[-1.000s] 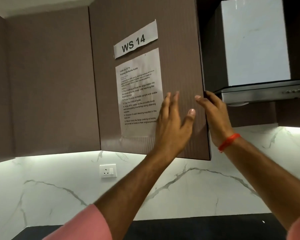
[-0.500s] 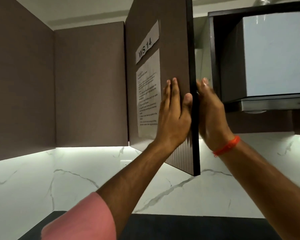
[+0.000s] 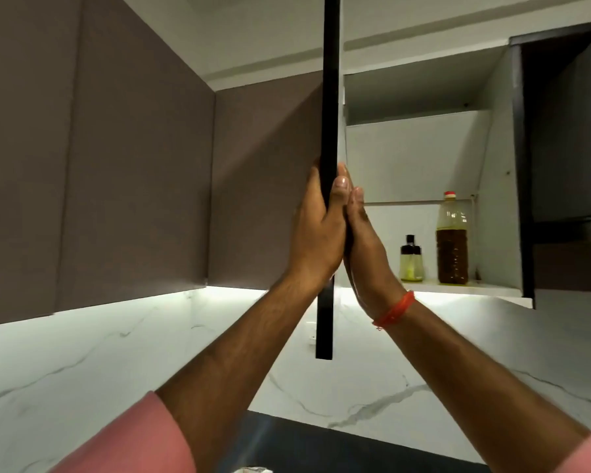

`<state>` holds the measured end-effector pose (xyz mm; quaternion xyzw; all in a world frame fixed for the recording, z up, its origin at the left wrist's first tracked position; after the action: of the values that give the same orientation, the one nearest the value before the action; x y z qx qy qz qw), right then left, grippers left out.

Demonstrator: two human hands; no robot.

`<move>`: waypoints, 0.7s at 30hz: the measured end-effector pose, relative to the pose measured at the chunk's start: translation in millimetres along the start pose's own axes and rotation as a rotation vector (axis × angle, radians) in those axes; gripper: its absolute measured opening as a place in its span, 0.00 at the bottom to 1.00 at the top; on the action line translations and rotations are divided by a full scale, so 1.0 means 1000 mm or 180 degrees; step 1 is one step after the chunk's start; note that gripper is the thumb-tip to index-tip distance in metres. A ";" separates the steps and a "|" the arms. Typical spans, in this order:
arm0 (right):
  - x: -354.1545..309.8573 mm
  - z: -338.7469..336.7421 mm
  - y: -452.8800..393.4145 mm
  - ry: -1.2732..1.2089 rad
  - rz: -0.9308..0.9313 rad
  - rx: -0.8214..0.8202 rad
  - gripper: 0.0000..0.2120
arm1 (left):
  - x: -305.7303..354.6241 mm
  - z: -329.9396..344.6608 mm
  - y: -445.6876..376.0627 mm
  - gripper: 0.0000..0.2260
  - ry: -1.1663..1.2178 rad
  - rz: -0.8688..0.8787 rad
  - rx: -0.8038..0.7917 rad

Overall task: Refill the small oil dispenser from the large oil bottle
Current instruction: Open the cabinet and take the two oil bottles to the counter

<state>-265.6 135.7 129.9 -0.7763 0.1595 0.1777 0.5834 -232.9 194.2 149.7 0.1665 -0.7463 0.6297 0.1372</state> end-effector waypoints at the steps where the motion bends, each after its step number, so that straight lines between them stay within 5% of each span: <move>1: 0.003 0.010 -0.006 0.0035 0.0001 -0.0053 0.24 | -0.004 -0.014 0.001 0.25 -0.0089 -0.0073 0.0032; 11: 0.047 0.104 -0.059 0.0306 0.0028 -0.0518 0.21 | -0.048 -0.138 0.016 0.24 -0.0797 -0.0421 0.0243; 21: 0.058 0.114 -0.065 0.0808 -0.0258 -0.0159 0.27 | -0.060 -0.140 0.019 0.24 -0.1034 -0.0289 0.0478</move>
<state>-195.1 260.4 129.2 -0.8126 0.1960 0.0582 0.5457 -186.8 340.0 131.8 0.3092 -0.7013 0.6416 0.0303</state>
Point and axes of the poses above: each hand's wrist, its own y-axis away from the middle knuckle, its own z-axis out of the palm, x = y × z, the point moved 7 cm from there along -y, towards the middle knuckle, and after that the axes turned 13 degrees about -x, right-handed, at the moved point
